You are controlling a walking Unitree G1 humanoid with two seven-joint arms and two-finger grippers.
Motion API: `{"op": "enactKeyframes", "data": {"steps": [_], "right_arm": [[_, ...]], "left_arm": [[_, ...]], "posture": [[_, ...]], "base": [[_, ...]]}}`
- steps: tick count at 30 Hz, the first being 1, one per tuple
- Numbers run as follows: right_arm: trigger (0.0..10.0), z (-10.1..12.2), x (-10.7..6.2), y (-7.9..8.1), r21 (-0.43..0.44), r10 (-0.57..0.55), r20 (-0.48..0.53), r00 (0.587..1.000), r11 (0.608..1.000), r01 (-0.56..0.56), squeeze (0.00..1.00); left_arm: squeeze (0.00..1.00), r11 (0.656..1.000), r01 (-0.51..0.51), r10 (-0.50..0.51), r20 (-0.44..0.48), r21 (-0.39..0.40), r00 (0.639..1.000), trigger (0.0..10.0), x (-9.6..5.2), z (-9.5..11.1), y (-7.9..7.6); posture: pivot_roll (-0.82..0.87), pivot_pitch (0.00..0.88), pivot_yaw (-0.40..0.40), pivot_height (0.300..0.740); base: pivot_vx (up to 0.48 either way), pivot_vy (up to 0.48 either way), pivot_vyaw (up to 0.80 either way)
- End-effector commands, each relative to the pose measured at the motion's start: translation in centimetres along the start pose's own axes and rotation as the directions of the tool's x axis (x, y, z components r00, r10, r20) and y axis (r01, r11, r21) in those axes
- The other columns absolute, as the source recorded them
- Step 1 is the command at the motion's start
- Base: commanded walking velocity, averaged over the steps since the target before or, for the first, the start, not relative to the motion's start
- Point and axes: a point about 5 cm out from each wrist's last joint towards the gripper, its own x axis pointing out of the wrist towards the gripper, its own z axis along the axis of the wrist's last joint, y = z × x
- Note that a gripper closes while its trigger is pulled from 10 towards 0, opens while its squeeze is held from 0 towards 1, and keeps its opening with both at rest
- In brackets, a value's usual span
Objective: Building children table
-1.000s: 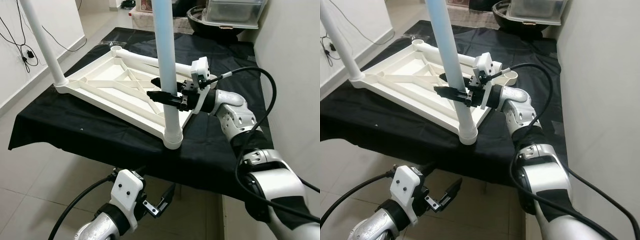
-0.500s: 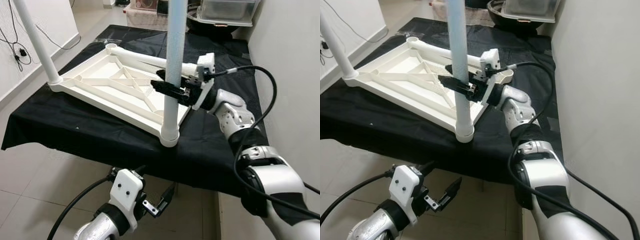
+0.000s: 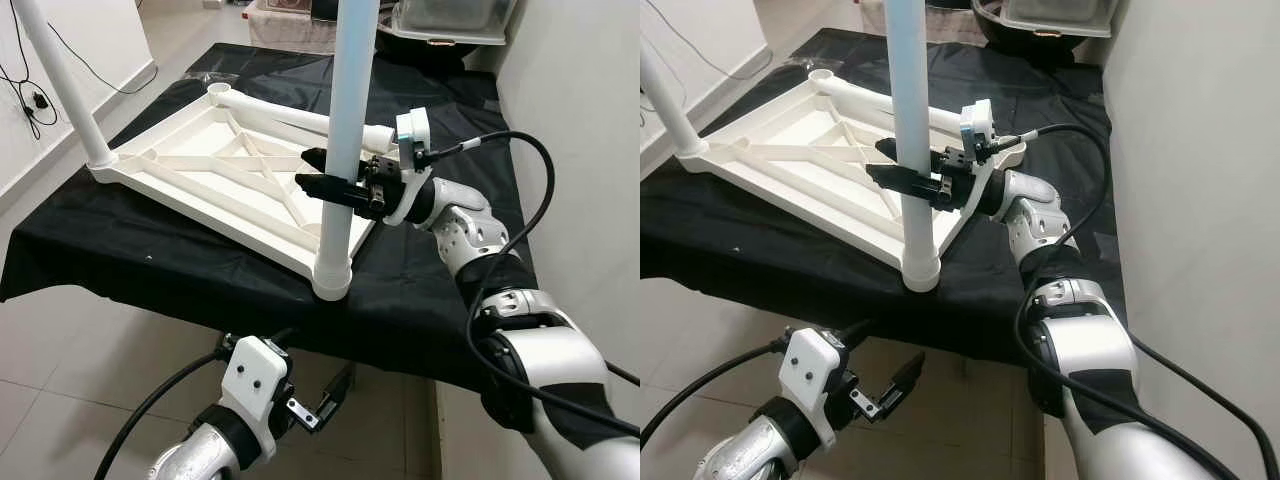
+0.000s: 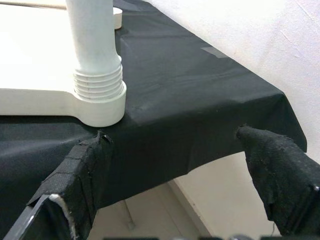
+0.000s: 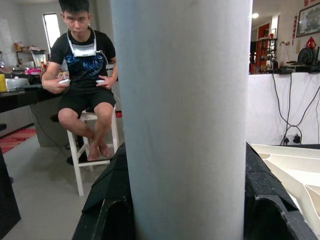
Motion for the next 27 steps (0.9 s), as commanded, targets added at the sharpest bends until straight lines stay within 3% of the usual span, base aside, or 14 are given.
{"op": "enactKeyframes", "data": {"steps": [1,9,11,12,13,15,16,19,20,21,22,25,27], "right_arm": [[0.0,-6.6,-0.5,1.7,0.277,0.037,-0.139,0.990,0.961,0.003,0.00],[0.0,-7.4,-0.5,0.8,0.175,-0.137,-0.257,0.957,0.967,0.185,0.00],[0.0,-7.7,-1.1,0.2,0.124,-0.271,-0.290,0.918,0.940,0.316,0.00],[0.0,-7.7,-1.1,0.2,0.124,-0.271,-0.290,0.918,0.940,0.316,0.00],[0.0,-7.7,-1.5,-0.3,0.092,-0.368,-0.296,0.881,0.908,0.409,0.00],[0.0,-7.7,-1.5,-0.3,0.092,-0.368,-0.296,0.881,0.908,0.409,0.00],[0.0,-7.6,-2.6,-1.2,0.052,-0.531,-0.283,0.799,0.823,0.566,0.00],[0.0,-7.6,-2.9,-1.4,0.050,-0.571,-0.276,0.773,0.795,0.605,0.00],[0.0,-7.7,-3.5,-1.6,0.029,-0.645,-0.257,0.720,0.739,0.673,0.00],[0.0,-7.7,-3.5,-1.6,0.029,-0.645,-0.257,0.720,0.739,0.673,0.00],[0.0,-7.7,-3.9,-1.9,0.024,-0.699,-0.234,0.675,0.690,0.723,0.00],[0.0,-7.4,-3.9,-1.9,0.038,-0.713,-0.193,0.674,0.681,0.731,0.00],[0.0,-7.1,-3.3,-1.5,0.067,-0.650,-0.140,0.747,0.747,0.662,0.00]], "left_arm": [[0.00,1.000,-0.001,0.001,-0.022,-0.003,1.000,10.0,-0.2,-0.2,0.0],[0.00,1.000,-0.003,0.003,-0.017,0.006,1.000,10.0,-0.1,-0.1,-0.1],[0.00,1.000,-0.002,0.003,-0.015,0.008,1.000,10.0,0.0,-0.1,-0.1],[0.00,1.000,-0.002,0.003,-0.015,0.008,1.000,10.0,0.0,-0.1,-0.1],[0.00,1.000,0.000,0.001,-0.012,0.009,1.000,10.0,0.1,-0.1,0.0],[0.00,1.000,0.000,0.001,-0.012,0.009,1.000,10.0,0.1,-0.1,0.0],[0.00,1.000,0.003,-0.002,-0.008,0.009,1.000,10.0,0.2,-0.1,0.0],[0.00,1.000,0.003,-0.003,-0.007,0.009,1.000,10.0,0.2,-0.1,0.0],[0.00,1.000,0.010,-0.010,-0.007,0.009,1.000,10.0,0.3,-0.2,-0.1],[0.00,1.000,0.010,-0.010,-0.007,0.009,1.000,10.0,0.3,-0.2,-0.1],[0.00,1.000,0.013,-0.013,-0.008,0.010,1.000,10.0,0.4,-0.2,-0.1],[0.00,1.000,0.012,-0.012,-0.007,0.009,1.000,10.0,0.4,-0.2,-0.1],[0.00,1.000,0.012,-0.012,-0.009,0.010,1.000,10.0,0.3,-0.2,-0.1]], "posture": [[0.13,0.219,-0.066,0.740],[0.13,0.211,-0.069,0.740],[0.13,0.202,-0.066,0.740],[0.13,0.202,-0.066,0.740],[0.12,0.197,-0.067,0.740],[0.12,0.197,-0.067,0.740],[0.12,0.195,-0.066,0.740],[0.12,0.195,-0.066,0.740],[0.11,0.183,-0.058,0.740],[0.11,0.183,-0.058,0.740],[0.11,0.183,-0.058,0.740],[0.12,0.183,-0.058,0.740],[0.12,0.184,-0.055,0.740]], "base": [[0.000,0.000,0.00],[0.000,0.000,0.00],[0.000,0.000,0.00],[0.000,0.000,0.00],[0.000,0.000,0.00],[0.000,0.000,0.00],[0.000,0.000,0.00],[0.000,0.000,0.00],[0.000,0.000,0.00],[0.000,0.000,0.00],[0.000,0.000,0.00],[0.000,0.000,0.00],[0.000,0.000,0.00]]}}
